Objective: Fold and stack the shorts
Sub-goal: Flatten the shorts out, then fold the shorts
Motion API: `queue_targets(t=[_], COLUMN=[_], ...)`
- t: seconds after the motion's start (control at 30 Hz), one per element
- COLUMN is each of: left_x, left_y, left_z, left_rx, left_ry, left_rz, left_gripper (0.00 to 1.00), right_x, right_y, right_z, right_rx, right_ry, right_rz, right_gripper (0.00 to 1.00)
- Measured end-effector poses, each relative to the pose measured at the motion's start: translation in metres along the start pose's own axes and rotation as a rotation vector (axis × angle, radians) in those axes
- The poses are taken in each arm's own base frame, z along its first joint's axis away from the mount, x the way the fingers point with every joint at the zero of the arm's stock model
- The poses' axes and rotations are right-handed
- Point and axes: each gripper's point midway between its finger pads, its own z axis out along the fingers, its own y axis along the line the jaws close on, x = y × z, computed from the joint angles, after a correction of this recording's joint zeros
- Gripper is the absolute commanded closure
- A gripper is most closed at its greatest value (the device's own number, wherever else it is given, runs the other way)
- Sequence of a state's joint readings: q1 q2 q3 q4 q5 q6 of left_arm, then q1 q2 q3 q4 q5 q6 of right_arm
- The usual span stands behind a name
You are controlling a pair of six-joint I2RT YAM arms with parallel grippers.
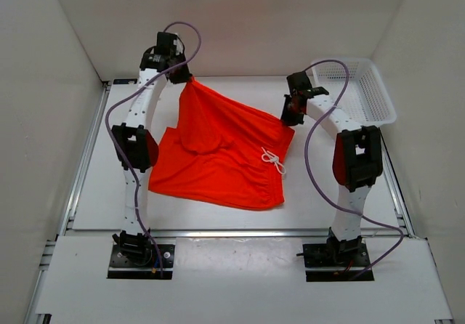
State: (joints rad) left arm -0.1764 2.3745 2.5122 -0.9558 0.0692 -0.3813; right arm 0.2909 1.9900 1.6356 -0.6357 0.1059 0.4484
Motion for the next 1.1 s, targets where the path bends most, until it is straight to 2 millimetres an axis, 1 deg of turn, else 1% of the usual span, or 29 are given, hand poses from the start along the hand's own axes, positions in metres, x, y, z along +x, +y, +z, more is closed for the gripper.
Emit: queue_targets(t=[0.07,0.1,0.17,0.2,0.23,0.27,0.3,0.33,0.37,0.4,0.47,0.5,0.57,0.63,0.7,0.77,0.8,0.87,0.97,1.03,1.1], left_x=[-0.025,-0.038,-0.058,-0.067,-0.071,-0.073,-0.073,-0.07,-0.065,-0.058,-0.039,-0.03,-0.018,-0.017,-0.02,-0.03,-0.037,-0.047,-0.062,-0.059,-0.044], left_y=[-0.012,-0.017,-0.027,-0.03,-0.03,-0.029,-0.025,-0.02,-0.013,-0.005,0.014,0.023,0.04,0.056,0.07,0.082,0.088,0.097,0.108,0.117,0.13], left_z=[-0.013,-0.015,-0.012,-0.006,0.003,0.015,0.027,0.043,0.06,0.074,0.102,0.111,0.12,0.119,0.106,0.082,0.065,0.026,-0.045,-0.091,-0.126], left_rx=[0.029,0.045,0.076,0.088,0.095,0.095,0.089,0.077,0.06,0.042,-0.003,-0.023,-0.065,-0.102,-0.143,-0.181,-0.198,-0.226,-0.246,-0.256,-0.274], left_ry=[-0.077,-0.119,-0.198,-0.233,-0.257,-0.274,-0.283,-0.288,-0.286,-0.273,-0.234,-0.21,-0.175,-0.169,-0.169,-0.184,-0.2,-0.228,-0.297,-0.326,-0.333], left_rz=[0.015,0.022,0.03,0.03,0.027,0.023,0.019,0.009,-0.006,-0.013,-0.033,-0.041,-0.058,-0.075,-0.09,-0.111,-0.126,-0.157,-0.227,-0.287,-0.351], left_gripper=[0.9,0.9,0.9,0.9,0.81,0.58,0.15,0.02,0.0,0.0,0.0,0.0,0.0,0.0,0.0,0.0,0.0,0.0,0.0,0.0,0.01], right_x=[-0.009,-0.015,-0.03,-0.039,-0.048,-0.056,-0.064,-0.069,-0.072,-0.072,-0.066,-0.061,-0.057,-0.056,-0.056,-0.048,-0.042,-0.028,-0.004,0.02,0.049], right_y=[0.006,0.008,0.013,0.016,0.018,0.02,0.022,0.021,0.019,0.017,0.009,0.004,-0.001,-0.005,-0.007,-0.009,-0.011,-0.011,-0.01,-0.012,-0.019], right_z=[-0.005,-0.007,-0.011,-0.012,-0.011,-0.008,-0.004,0.003,0.011,0.019,0.031,0.037,0.04,0.039,0.034,0.024,0.017,0.002,-0.026,-0.042,-0.055], right_rx=[-0.008,-0.012,-0.016,-0.017,-0.014,-0.011,-0.009,0.003,0.016,0.03,0.062,0.081,0.105,0.119,0.125,0.13,0.131,0.124,0.084,0.051,0.029], right_ry=[-0.027,-0.042,-0.079,-0.101,-0.119,-0.135,-0.147,-0.154,-0.155,-0.15,-0.124,-0.107,-0.092,-0.092,-0.099,-0.097,-0.093,-0.083,-0.074,-0.055,-0.016], right_rz=[0.005,0.009,0.021,0.025,0.03,0.037,0.045,0.048,0.045,0.044,0.046,0.047,0.047,0.048,0.049,0.044,0.041,0.031,0.023,0.021,0.031], right_gripper=[1.0,1.0,1.0,0.96,0.79,0.52,0.12,0.0,0.0,0.0,0.0,0.0,0.0,0.0,0.0,0.0,0.0,0.0,0.0,0.0,0.0])
